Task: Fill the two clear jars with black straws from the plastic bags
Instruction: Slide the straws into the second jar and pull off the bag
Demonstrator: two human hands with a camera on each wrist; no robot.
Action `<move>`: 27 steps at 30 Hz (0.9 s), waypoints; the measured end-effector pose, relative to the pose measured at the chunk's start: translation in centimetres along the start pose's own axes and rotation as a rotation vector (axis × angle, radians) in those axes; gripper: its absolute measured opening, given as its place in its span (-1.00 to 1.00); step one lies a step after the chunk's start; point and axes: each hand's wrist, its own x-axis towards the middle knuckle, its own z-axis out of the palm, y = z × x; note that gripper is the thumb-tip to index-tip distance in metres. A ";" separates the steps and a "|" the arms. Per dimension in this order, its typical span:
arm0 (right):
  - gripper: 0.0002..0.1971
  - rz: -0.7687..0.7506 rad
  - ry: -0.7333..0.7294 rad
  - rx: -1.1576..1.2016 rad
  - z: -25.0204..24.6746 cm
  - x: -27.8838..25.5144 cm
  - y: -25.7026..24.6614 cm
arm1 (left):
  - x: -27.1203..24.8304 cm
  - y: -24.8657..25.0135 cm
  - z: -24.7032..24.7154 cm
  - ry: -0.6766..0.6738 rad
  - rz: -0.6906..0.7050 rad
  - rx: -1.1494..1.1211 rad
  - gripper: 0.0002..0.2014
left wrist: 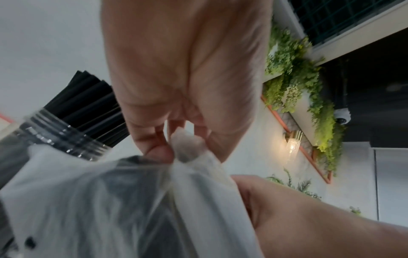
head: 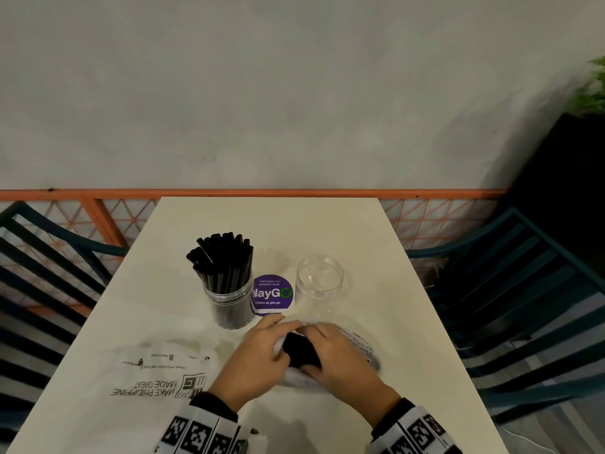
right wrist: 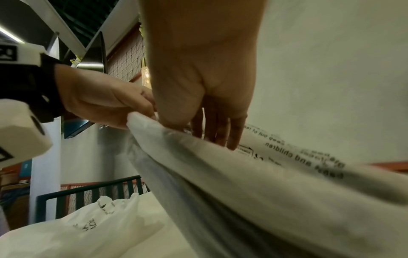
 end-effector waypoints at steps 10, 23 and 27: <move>-0.46 -0.049 0.141 0.061 0.3 -0.2 -0.3 | -0.2 3.0 -0.2 0.046 0.012 -0.361 -0.65; -0.74 0.213 0.004 0.505 -3.3 -1.7 2.4 | -0.2 -0.5 -3.8 -0.024 -0.038 -0.379 -0.43; -0.77 0.294 0.003 0.567 -2.9 -2.0 3.7 | 0.4 -0.6 -2.6 0.183 -0.120 -0.532 -0.59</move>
